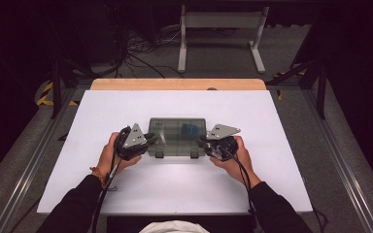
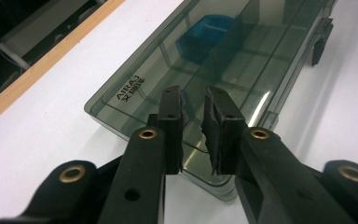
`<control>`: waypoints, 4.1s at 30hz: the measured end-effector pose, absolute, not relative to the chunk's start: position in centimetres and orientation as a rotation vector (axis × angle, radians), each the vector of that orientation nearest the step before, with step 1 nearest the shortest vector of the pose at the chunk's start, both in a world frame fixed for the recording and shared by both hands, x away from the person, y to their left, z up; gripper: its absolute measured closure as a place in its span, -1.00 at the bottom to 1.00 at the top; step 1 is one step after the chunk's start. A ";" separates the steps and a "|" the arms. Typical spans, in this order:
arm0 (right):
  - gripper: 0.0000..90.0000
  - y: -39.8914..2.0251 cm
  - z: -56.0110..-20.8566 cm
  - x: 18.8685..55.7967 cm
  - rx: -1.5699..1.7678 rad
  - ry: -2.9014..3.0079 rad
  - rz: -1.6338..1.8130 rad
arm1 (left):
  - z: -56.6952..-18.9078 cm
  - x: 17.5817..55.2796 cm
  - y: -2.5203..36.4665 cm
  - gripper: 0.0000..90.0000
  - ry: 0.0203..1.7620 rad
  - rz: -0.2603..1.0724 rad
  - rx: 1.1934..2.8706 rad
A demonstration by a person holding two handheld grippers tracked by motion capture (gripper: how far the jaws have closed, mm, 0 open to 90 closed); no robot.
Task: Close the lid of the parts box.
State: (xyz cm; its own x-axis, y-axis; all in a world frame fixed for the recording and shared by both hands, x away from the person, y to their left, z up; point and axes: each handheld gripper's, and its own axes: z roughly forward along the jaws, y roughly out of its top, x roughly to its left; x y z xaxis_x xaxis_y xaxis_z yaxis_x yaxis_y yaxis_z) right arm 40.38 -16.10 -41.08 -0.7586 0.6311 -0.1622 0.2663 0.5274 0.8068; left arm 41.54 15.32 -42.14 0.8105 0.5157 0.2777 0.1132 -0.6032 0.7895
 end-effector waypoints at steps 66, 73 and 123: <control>-0.81 -16.0 -40.0 39.7 0.767 2.163 1.160 | -40.8 40.0 15.3 -0.90 0.433 0.608 2.012; -0.80 -16.1 -39.9 39.6 0.766 2.146 1.181 | -40.6 39.8 15.3 -0.91 0.420 0.606 2.001; -0.84 -17.2 -38.9 36.7 0.666 2.141 1.125 | -38.8 36.1 18.0 -0.90 0.362 0.617 1.939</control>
